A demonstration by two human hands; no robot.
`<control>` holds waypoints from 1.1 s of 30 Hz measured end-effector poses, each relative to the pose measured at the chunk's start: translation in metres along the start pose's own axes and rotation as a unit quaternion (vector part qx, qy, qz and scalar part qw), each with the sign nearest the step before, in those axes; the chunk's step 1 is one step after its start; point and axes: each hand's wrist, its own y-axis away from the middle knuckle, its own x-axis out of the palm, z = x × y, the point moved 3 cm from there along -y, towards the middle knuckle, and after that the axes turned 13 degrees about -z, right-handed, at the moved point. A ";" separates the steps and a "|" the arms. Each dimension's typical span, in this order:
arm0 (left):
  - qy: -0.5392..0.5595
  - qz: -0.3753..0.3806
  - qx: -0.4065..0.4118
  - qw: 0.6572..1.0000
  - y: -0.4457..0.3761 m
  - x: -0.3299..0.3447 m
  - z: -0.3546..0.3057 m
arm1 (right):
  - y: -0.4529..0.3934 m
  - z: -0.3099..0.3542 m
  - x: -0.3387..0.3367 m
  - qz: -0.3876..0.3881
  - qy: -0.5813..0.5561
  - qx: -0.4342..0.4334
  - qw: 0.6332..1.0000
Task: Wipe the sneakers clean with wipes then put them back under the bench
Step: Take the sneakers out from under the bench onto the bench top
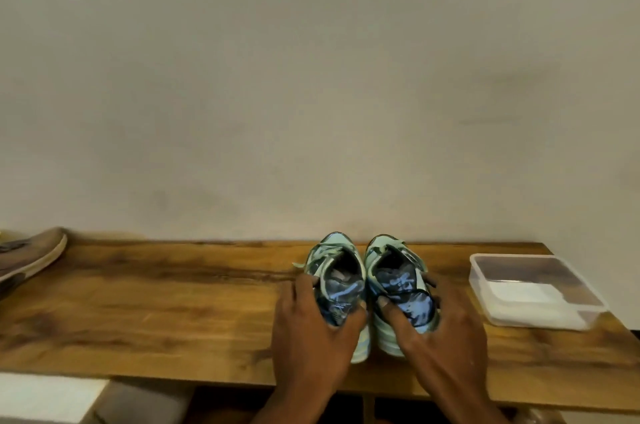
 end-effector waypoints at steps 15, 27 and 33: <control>-0.062 0.111 0.029 0.991 -0.021 0.064 0.056 | -0.002 -0.072 0.036 0.121 0.173 -0.042 0.977; -0.171 0.119 0.089 0.974 -0.020 0.064 0.040 | -0.014 -0.063 0.031 0.127 0.201 -0.087 0.968; -0.141 0.085 0.104 0.981 -0.015 0.056 0.032 | -0.025 -0.050 0.028 0.138 0.097 -0.094 0.981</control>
